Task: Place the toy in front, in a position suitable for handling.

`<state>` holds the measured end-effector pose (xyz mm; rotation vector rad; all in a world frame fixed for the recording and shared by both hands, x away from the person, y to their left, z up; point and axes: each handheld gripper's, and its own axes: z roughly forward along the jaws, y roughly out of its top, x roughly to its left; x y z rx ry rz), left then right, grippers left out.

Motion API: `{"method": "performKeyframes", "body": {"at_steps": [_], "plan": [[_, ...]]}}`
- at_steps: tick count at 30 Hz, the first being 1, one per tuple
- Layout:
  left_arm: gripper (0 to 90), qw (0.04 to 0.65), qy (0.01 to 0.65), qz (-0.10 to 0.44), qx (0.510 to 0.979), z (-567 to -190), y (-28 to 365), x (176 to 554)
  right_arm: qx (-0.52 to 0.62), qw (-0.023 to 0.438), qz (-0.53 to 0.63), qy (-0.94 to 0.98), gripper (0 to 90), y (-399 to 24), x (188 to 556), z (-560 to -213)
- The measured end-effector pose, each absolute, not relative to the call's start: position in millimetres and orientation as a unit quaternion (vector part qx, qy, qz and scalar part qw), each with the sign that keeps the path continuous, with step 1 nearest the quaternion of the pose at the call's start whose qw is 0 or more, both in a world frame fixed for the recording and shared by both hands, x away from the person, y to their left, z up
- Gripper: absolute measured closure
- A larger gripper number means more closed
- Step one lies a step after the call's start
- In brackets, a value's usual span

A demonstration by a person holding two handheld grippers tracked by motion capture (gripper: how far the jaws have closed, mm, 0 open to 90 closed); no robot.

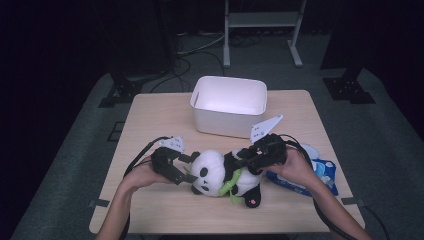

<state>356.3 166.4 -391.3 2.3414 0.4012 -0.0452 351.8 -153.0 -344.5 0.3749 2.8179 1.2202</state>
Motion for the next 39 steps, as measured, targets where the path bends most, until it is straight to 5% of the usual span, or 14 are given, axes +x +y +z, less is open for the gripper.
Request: {"method": "performKeyframes", "body": {"at_steps": [18,29,39], "plan": [[24.8,0.376,0.185,-0.018,0.908,-392.9,159.5,365.0,0.122,0.028,0.385,0.915,56.1,-150.7,353.7,-356.0],[31.1,0.38,0.176,-0.011,0.908,-392.0,164.2,358.3,0.106,0.032,0.364,0.925,68.0,-123.6,354.2,-357.9],[32.9,0.378,0.162,-0.023,0.911,-383.1,169.5,349.9,0.104,-0.023,0.387,0.916,70.9,-127.3,348.6,-349.7]]}}
